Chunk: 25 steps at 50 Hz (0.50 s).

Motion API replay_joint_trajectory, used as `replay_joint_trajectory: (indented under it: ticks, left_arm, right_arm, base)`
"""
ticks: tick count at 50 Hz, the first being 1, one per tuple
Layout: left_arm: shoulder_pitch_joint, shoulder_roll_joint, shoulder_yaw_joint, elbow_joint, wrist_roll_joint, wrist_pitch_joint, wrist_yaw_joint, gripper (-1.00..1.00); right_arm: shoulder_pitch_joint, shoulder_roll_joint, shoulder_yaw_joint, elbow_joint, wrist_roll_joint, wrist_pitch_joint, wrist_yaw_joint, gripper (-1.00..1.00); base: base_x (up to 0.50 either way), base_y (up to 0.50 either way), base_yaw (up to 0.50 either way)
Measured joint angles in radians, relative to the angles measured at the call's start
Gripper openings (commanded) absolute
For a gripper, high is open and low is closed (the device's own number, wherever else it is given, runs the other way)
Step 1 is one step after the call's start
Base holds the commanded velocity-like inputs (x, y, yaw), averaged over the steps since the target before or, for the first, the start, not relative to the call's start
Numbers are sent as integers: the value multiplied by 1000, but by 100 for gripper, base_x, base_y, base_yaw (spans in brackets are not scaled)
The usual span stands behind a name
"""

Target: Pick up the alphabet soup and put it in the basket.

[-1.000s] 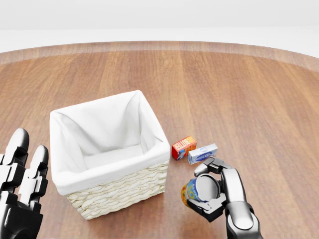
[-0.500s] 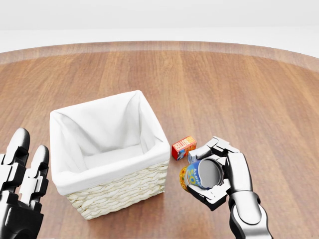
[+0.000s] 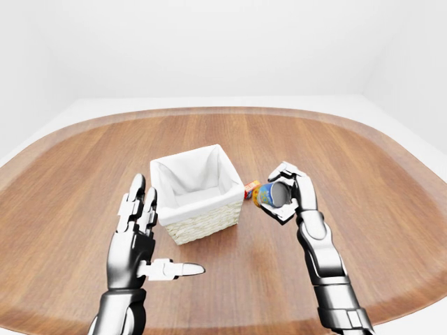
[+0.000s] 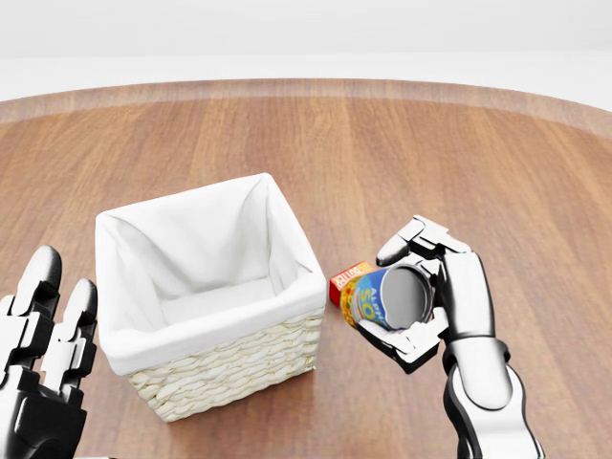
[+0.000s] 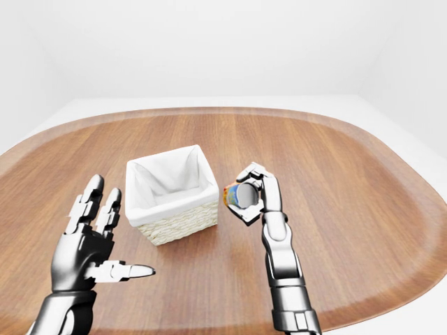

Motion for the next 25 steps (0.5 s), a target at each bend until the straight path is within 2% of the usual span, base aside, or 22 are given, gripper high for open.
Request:
replay_joint_trajectory:
  ticks: [25]
  left_arm:
    - [6,1,-1,-3,-3,-5,-1,100]
  right_arm:
    - [-109,25,37,-144,-52,0,-26,-100]
  base:
    - [0,0,0]
